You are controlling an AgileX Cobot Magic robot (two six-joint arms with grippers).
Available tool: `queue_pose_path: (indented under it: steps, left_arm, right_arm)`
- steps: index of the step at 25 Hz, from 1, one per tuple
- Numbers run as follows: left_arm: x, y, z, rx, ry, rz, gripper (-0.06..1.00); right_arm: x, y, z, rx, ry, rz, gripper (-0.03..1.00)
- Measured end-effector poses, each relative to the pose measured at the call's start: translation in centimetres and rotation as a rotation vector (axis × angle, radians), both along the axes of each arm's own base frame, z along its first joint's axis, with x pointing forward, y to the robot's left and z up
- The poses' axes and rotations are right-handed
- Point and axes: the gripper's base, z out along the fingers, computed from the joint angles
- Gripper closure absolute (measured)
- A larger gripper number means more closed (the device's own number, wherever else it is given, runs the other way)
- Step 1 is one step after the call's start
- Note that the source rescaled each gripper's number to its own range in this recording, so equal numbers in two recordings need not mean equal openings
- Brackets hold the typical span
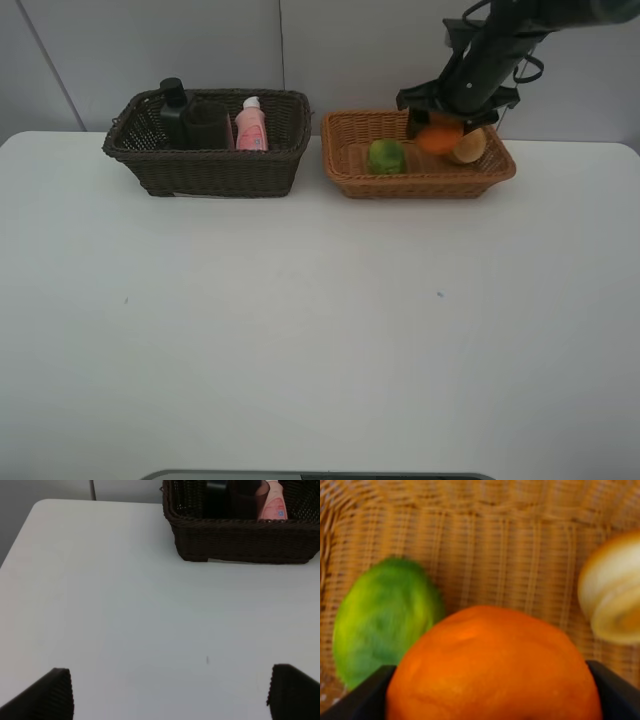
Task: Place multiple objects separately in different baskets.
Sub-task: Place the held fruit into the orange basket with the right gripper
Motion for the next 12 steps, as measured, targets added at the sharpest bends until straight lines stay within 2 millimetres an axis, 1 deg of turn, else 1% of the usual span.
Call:
queue_pose_path:
  steps: [6,12]
  left_arm:
    - [0.0,0.0,0.0,0.000,0.000,0.000,-0.05]
    - [0.0,0.0,0.0,0.000,0.000,0.000,-0.05]
  right_arm:
    - [0.9,0.1,-2.2,-0.016,-0.018,0.014,0.36]
    - [1.1,0.2,-2.2,-0.011,-0.036,0.015,0.35]
